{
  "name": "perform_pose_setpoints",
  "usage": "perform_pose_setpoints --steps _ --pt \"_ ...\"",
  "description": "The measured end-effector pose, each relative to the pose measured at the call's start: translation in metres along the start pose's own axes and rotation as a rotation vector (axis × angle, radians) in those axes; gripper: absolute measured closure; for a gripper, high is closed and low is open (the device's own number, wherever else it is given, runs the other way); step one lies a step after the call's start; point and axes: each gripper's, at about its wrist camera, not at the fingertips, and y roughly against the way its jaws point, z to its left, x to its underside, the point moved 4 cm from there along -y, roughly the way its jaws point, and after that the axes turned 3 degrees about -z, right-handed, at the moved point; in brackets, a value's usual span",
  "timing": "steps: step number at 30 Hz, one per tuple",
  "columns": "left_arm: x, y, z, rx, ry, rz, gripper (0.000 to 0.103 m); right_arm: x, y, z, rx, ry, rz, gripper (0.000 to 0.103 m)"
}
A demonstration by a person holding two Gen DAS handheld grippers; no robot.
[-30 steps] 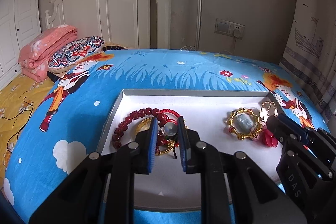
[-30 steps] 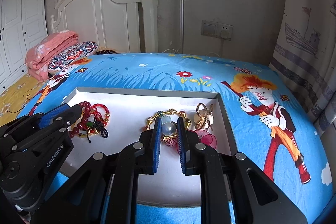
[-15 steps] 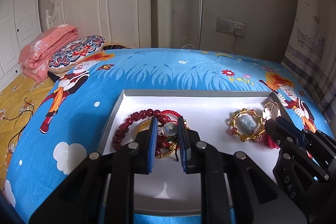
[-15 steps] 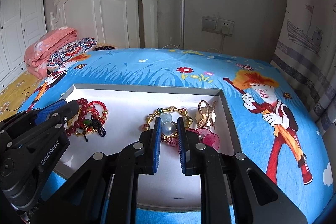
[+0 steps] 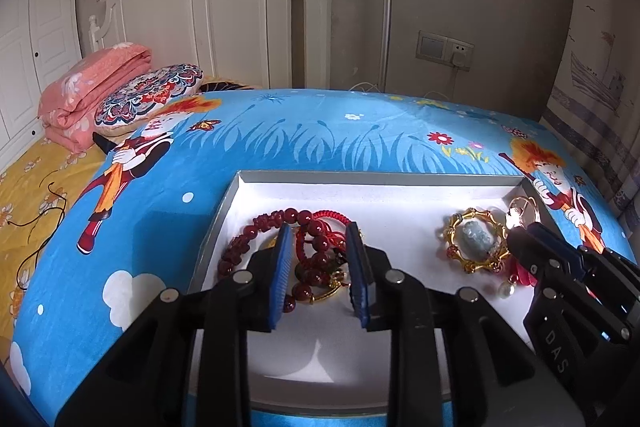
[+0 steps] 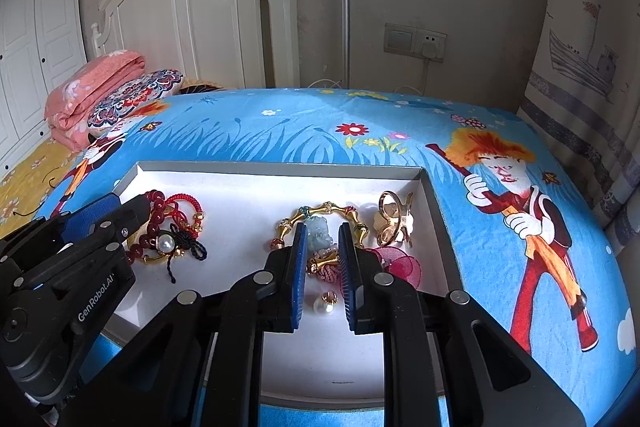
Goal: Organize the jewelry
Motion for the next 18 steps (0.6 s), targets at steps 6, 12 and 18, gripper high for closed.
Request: perform_pose_setpoints --steps 6,12,18 --pt "0.0 0.003 0.003 -0.006 0.014 -0.013 0.045 0.0 0.0 -0.002 0.004 -0.008 0.004 0.085" --pt "-0.004 0.01 0.005 -0.016 0.017 -0.04 0.031 -0.003 0.006 -0.004 0.004 -0.016 -0.009 0.064" --pt "-0.008 0.018 0.009 -0.02 0.03 -0.056 0.019 -0.005 0.013 -0.005 0.009 -0.023 -0.016 0.053"
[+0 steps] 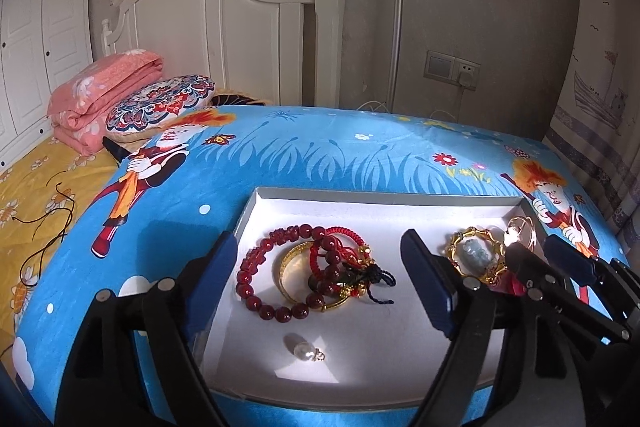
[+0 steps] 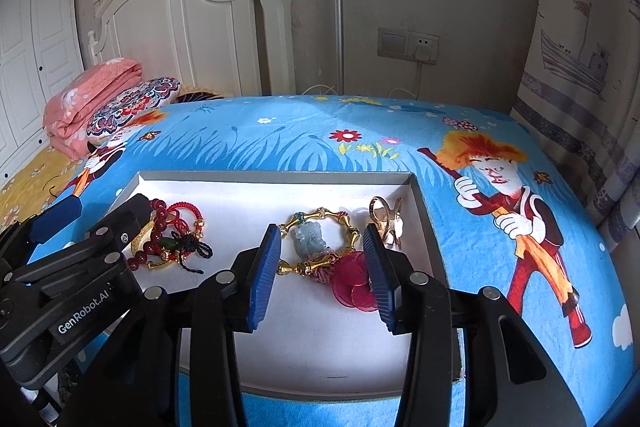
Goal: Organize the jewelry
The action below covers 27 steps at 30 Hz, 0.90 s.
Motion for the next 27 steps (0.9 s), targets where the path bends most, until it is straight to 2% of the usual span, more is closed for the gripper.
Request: perform_pose_setpoints --steps 3,8,12,15,22,27 --pt "-0.002 0.008 0.002 -0.012 -0.011 -0.017 0.013 0.0 0.008 -0.002 0.002 -0.007 -0.001 0.047" --pt "-0.005 0.027 0.009 -0.022 -0.026 -0.06 0.005 0.002 0.027 -0.009 -0.026 -0.042 -0.012 0.028" --pt "-0.007 0.042 0.009 -0.018 -0.04 -0.075 0.005 -0.001 0.048 -0.009 -0.049 -0.053 -0.048 0.019" --pt "-0.009 0.054 0.009 -0.016 -0.036 -0.069 0.005 -0.005 0.063 -0.008 -0.065 -0.063 -0.067 0.019" --pt "-0.005 0.097 0.016 0.016 0.009 -0.123 0.005 -0.004 0.088 -0.008 -0.066 -0.029 -0.082 0.019" --pt "0.006 0.12 0.012 -0.021 -0.032 -0.167 0.005 0.006 0.096 -0.007 -0.055 -0.001 -0.083 0.019"
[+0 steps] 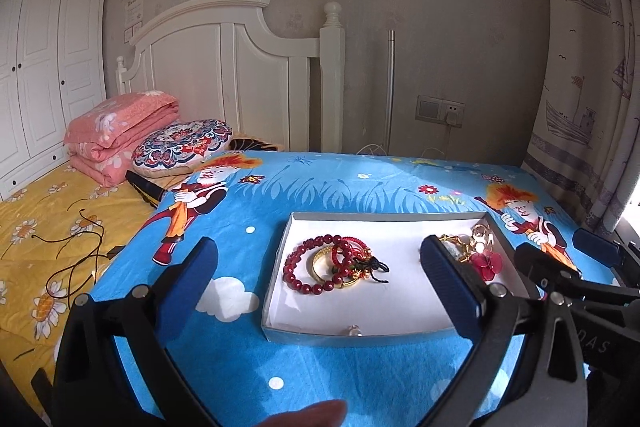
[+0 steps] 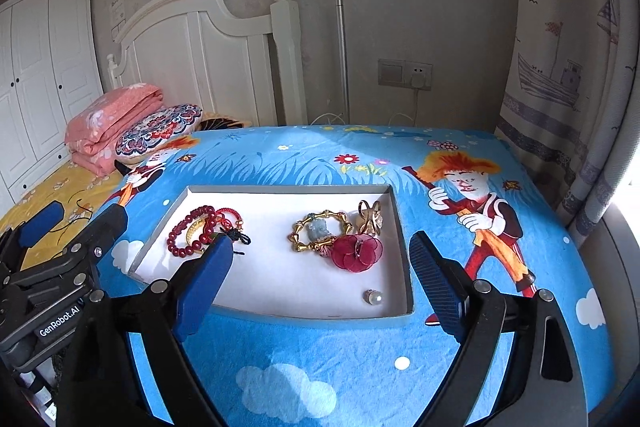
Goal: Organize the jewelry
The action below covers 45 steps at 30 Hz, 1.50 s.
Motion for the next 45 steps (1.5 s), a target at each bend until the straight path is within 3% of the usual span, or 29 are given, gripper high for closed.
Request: perform_pose_setpoints --steps 12,45 --pt "0.045 -0.002 -0.005 0.009 -0.033 0.08 0.005 0.031 0.007 -0.011 0.034 -0.011 0.008 0.019" --pt "0.044 -0.006 -0.001 0.019 -0.01 0.117 0.005 0.029 0.01 -0.003 0.048 0.028 0.031 0.019"
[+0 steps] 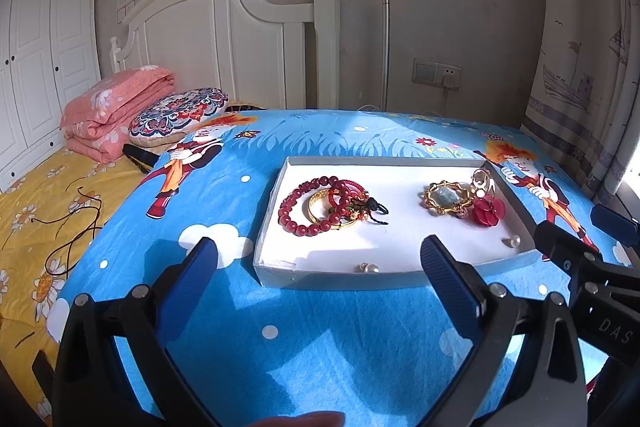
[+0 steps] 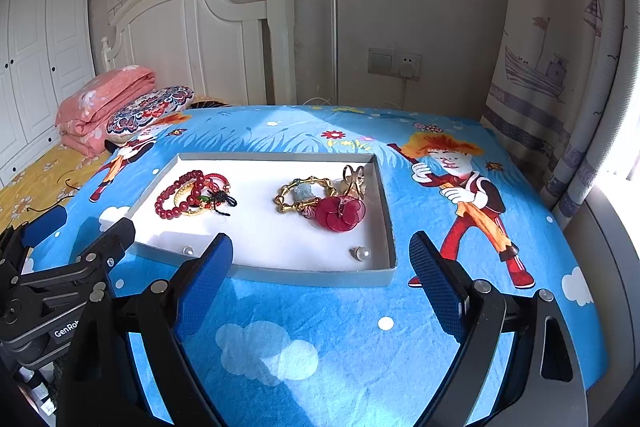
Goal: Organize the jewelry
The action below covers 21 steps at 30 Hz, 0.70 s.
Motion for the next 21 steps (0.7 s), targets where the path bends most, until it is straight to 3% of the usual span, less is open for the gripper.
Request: perform_pose_setpoints --steps 21 --pt "0.003 -0.0035 0.0004 0.004 0.005 0.015 0.005 0.0012 -0.0033 -0.0014 0.004 -0.006 0.015 0.019"
